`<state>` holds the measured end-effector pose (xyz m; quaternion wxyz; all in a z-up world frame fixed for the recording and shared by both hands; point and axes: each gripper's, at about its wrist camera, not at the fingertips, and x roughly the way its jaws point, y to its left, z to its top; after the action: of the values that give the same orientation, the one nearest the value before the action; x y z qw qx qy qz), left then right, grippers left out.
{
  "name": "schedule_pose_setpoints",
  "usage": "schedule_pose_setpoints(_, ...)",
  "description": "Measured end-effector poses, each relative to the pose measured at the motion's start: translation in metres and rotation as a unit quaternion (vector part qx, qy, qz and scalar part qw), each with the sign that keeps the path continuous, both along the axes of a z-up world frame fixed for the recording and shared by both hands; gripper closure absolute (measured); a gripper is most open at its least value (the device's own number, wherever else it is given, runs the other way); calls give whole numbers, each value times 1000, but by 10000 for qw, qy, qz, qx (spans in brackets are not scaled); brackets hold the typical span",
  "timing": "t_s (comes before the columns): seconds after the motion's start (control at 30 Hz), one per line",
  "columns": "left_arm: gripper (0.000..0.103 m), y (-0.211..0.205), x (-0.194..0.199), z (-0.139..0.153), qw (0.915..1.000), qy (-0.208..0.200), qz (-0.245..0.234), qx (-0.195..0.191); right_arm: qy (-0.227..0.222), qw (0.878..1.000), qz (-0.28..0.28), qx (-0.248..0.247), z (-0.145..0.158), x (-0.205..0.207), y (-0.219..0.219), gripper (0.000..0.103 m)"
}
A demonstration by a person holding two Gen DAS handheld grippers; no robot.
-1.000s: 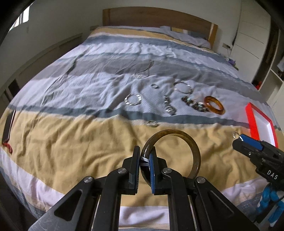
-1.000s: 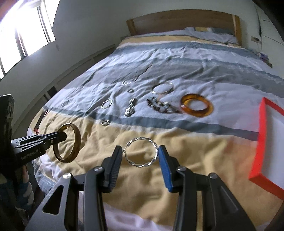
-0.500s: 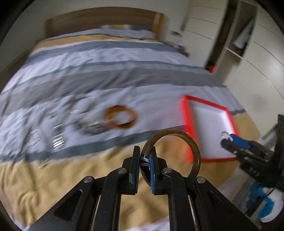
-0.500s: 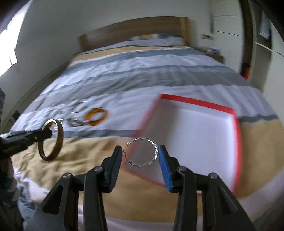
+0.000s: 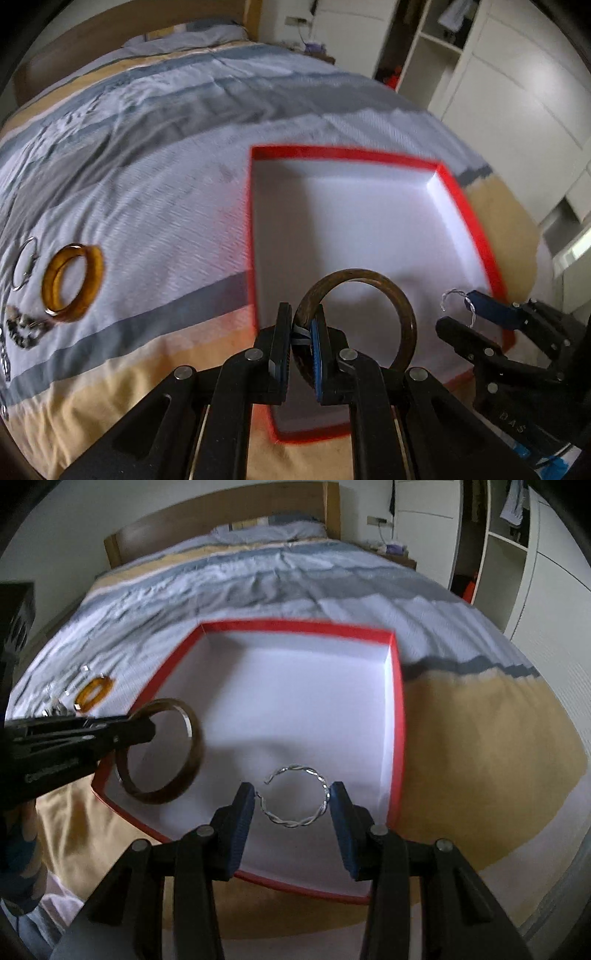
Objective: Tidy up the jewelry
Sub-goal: 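Carry both items into the red box and open both tools to release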
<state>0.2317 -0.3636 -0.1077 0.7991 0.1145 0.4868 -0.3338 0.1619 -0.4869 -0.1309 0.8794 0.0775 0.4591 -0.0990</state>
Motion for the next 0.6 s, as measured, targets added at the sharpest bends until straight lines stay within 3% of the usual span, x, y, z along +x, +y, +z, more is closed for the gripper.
schedule_pose_setpoints(0.13, 91, -7, -4, -11, 9989, -196, 6, 427, 193, 9993, 180, -280, -8, 3, 7, 62)
schedule_pose_setpoints(0.27, 91, -6, -3, -14, 9981, -153, 87, 592, 314, 9984, 303, -356, -9, 6, 8, 62)
schedule_pose_setpoints(0.43, 92, 8, -22, -12, 9937, -244, 440, 1002, 371, 9967, 619, -383, -9, 10, 17, 62)
schedule_pose_setpoints(0.6, 92, 27, -28, -10, 9913, -68, 826, 1024, 397, 9948, 870, -364, -7, 15, 24, 62)
